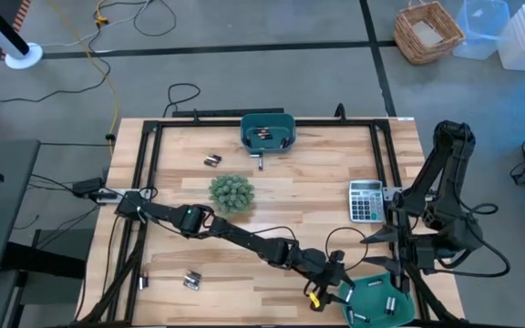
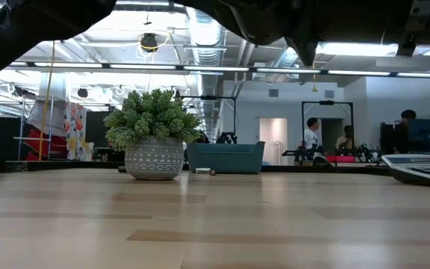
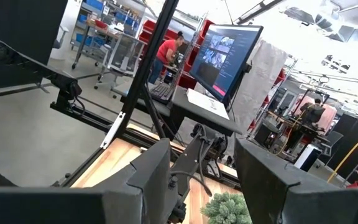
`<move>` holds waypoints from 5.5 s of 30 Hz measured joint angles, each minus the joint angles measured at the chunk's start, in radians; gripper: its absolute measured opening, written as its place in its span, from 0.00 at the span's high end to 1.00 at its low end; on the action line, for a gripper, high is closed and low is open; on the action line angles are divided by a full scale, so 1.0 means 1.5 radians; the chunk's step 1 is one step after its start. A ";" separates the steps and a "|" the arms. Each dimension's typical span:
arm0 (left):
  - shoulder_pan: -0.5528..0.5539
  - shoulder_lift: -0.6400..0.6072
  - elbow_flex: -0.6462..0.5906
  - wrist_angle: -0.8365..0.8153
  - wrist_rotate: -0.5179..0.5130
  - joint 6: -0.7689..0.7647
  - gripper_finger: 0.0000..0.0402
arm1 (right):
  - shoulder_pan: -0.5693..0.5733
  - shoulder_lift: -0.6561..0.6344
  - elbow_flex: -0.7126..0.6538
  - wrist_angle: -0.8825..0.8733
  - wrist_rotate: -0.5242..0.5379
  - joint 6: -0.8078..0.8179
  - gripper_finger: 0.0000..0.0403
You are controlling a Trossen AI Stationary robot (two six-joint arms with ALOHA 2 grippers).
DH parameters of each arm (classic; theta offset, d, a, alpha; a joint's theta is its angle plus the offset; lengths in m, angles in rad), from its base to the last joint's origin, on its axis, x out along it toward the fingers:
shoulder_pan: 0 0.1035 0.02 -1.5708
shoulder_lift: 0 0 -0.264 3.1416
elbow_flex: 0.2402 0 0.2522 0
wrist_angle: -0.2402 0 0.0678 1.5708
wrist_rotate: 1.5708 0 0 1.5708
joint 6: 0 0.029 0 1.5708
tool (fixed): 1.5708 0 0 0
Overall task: Sort batteries
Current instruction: Put the silver battery into the green bin, then put the black battery into the blue bin
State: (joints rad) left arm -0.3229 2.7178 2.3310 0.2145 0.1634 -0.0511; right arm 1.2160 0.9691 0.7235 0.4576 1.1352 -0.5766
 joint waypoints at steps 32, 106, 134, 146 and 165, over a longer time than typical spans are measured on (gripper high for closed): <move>-0.075 -0.147 -0.030 -0.366 -0.221 0.148 0.51 | 0.001 0.000 0.000 -0.041 0.000 0.055 0.52; -0.492 -1.029 -0.946 -0.753 -0.884 -0.492 0.71 | -0.556 1.049 0.822 -0.138 -0.600 0.425 0.52; -0.505 -1.032 -0.946 -0.762 -0.905 -0.508 0.71 | -0.570 1.103 0.847 -0.105 -0.625 0.450 0.49; -0.505 -1.032 -0.946 -0.760 -0.905 -0.508 0.71 | -0.572 1.103 0.833 -0.127 -0.636 0.472 0.41; -0.505 -1.032 -0.946 -0.760 -0.911 -0.508 0.71 | -0.572 1.103 0.834 -0.157 -0.635 0.473 0.41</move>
State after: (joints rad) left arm -1.0805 1.1694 0.9127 -0.9257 -1.2038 -0.8127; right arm 0.3573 2.6232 1.9743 0.2214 0.1829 0.1325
